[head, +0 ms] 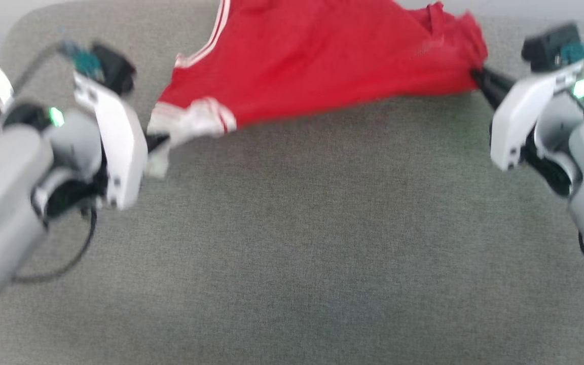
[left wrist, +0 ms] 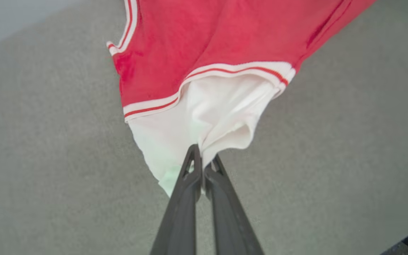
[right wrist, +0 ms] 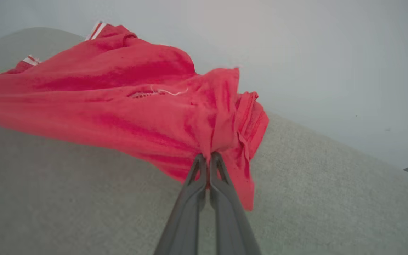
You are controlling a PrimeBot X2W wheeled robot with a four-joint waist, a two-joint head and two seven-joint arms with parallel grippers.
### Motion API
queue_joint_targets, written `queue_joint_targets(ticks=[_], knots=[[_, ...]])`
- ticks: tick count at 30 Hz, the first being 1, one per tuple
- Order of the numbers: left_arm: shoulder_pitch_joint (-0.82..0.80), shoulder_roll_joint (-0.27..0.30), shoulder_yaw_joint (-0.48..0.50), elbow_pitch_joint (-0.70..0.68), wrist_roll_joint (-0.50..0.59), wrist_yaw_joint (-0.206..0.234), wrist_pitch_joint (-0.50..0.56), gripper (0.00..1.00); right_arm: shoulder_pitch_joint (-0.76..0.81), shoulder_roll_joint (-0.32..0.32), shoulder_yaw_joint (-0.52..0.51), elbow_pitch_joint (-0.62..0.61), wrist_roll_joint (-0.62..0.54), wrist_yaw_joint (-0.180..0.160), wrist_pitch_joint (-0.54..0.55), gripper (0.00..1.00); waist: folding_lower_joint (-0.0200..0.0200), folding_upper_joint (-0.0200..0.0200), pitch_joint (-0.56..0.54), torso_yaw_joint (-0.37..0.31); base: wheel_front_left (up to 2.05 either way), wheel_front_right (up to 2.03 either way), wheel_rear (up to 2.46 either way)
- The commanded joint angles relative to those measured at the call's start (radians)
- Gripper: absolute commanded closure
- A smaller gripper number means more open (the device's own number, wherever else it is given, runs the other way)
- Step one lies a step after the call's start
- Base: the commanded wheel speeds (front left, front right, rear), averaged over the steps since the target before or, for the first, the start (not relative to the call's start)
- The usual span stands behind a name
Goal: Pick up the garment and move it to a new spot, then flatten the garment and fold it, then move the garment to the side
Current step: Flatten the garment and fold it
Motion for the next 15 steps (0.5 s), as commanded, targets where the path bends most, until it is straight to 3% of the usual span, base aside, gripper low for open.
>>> queue_joint_targets(ticks=[1,15], knots=[[0.05,0.029,-0.01,-0.06,-0.022,0.024,0.012,1.0,0.051,-0.022,0.001,-0.03,0.017,-0.001,-0.003,1.0,0.0,0.0,-0.019,0.0,0.0,0.0,0.0],[0.393,0.221,-0.063,-0.517,-0.121,0.285,-0.016,1.0,0.463,-0.152,-0.088,-0.342,0.032,-0.001,0.028,1.0,0.0,0.0,-0.093,-0.004,0.0,0.0,0.0]])
